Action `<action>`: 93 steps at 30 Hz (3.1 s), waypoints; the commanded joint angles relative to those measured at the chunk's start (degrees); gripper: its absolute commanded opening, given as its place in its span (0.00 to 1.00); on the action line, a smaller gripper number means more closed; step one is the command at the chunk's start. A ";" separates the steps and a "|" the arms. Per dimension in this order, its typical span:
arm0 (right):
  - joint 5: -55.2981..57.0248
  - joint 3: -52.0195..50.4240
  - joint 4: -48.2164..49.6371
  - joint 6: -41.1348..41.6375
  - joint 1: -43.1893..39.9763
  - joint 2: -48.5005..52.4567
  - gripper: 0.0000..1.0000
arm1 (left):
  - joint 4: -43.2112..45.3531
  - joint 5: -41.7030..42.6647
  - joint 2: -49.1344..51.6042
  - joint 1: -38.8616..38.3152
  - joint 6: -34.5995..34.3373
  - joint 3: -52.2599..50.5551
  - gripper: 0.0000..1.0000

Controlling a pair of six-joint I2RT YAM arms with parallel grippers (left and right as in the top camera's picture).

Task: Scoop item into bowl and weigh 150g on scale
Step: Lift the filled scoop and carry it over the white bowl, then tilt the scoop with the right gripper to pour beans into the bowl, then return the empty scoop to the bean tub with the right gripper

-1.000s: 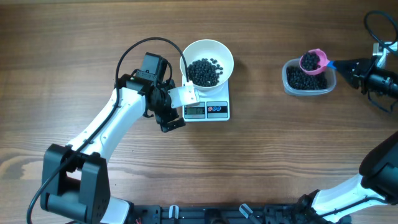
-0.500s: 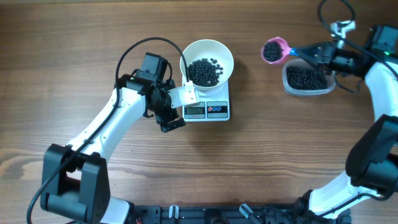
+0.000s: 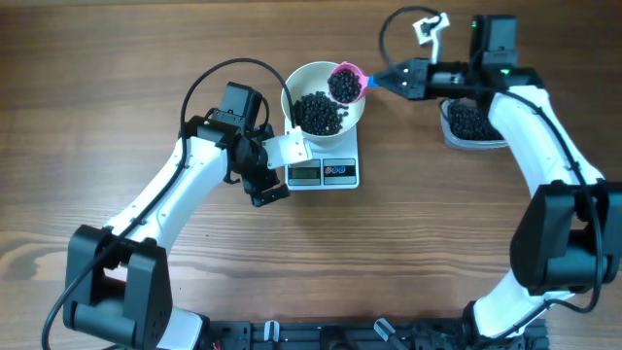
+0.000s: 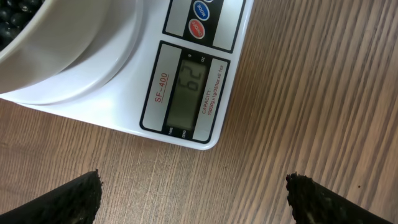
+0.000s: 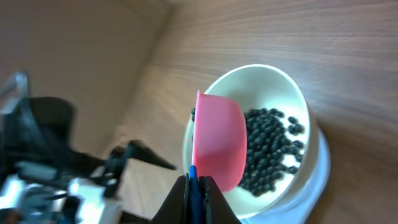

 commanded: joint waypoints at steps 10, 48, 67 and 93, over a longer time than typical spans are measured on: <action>17.46 -0.04 5.75 -22.56 8.50 0.79 0.04 | -0.02 1.09 0.70 0.13 0.90 -0.26 1.00; 30.75 0.09 -1.22 -49.27 14.49 -8.61 0.04 | 0.00 1.09 0.70 0.13 0.90 -0.26 1.00; 32.22 4.37 -9.27 -24.92 3.65 -16.50 0.04 | 0.00 1.09 0.70 0.13 0.90 -0.26 1.00; 50.38 4.44 -28.61 -29.77 -16.22 4.90 0.04 | 0.00 1.09 0.70 0.13 0.90 -0.26 1.00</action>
